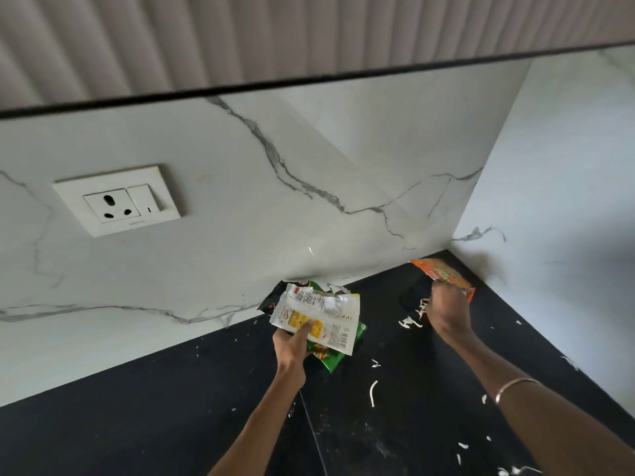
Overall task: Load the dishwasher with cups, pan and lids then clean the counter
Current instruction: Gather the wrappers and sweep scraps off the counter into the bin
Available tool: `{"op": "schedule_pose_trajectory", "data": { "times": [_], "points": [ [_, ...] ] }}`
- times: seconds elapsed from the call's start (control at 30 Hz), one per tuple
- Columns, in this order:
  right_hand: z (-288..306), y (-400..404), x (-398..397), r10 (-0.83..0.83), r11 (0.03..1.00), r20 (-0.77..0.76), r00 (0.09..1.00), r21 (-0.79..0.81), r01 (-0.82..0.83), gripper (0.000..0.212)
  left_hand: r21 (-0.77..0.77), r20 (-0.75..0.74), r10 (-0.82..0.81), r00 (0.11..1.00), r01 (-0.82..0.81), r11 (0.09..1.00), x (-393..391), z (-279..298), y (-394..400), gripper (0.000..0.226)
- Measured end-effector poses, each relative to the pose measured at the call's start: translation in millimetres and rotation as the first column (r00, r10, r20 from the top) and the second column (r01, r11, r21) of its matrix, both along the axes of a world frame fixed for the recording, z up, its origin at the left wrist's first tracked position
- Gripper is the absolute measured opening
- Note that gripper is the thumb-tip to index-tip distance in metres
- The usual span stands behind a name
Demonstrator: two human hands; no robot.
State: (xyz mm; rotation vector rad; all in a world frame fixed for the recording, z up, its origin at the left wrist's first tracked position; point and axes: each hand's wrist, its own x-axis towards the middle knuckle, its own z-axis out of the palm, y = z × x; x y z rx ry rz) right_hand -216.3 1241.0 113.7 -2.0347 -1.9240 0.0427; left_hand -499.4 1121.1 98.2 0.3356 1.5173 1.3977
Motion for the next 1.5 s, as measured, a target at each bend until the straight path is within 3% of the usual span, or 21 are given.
{"op": "schedule_pose_trajectory", "data": {
  "times": [0.13,0.27,0.47,0.6,0.73,0.9,1.03,1.2,1.5],
  "points": [
    [33.2,-16.7,6.5,0.035,0.988,-0.036,0.999,0.150,-0.029,0.012,0.002,-0.053,-0.047,0.997,0.047,0.999,6.1,9.2,-6.2,0.019],
    [73.9,-47.2,12.9,0.142,0.960,-0.256,0.956,0.272,-0.069,0.019,0.016,-0.075,-0.068,0.995,0.069,0.998,8.9,27.9,-19.9,0.021],
    [140.1,-86.5,14.8,0.304,0.939,-0.407,0.861,0.281,-0.199,0.026,0.081,-0.076,-0.138,0.988,0.144,0.986,13.6,60.0,-50.2,0.018],
    [166.1,-114.1,3.1,0.297,0.952,-0.495,0.817,0.221,-0.213,0.036,0.058,-0.082,-0.220,0.972,0.225,0.973,20.0,76.7,-71.9,0.012],
    [170.2,-135.1,-19.3,0.332,0.943,-0.491,0.806,0.165,-0.288,0.027,0.094,-0.102,-0.350,0.931,0.359,0.928,28.8,93.6,-94.2,0.009],
    [145.5,-161.5,-56.0,0.297,0.955,-0.491,0.819,0.142,-0.261,0.022,0.229,-0.011,-0.525,0.851,0.513,0.827,37.0,112.1,-122.0,0.034],
    [133.0,-183.2,-74.4,0.287,0.958,-0.446,0.848,0.140,-0.251,0.028,0.238,0.015,-0.545,0.838,0.526,0.816,33.2,117.8,-135.6,0.051],
    [139.8,-203.9,-88.2,0.280,0.960,-0.426,0.860,0.137,-0.244,0.029,0.257,-0.049,-0.587,0.808,0.578,0.774,18.5,121.3,-156.3,0.032],
    [149.5,-255.8,-83.2,0.216,0.976,-0.499,0.839,0.096,-0.194,0.034,0.243,-0.027,-0.516,0.856,0.507,0.827,5.1,123.2,-184.2,0.020]
  ]
}}
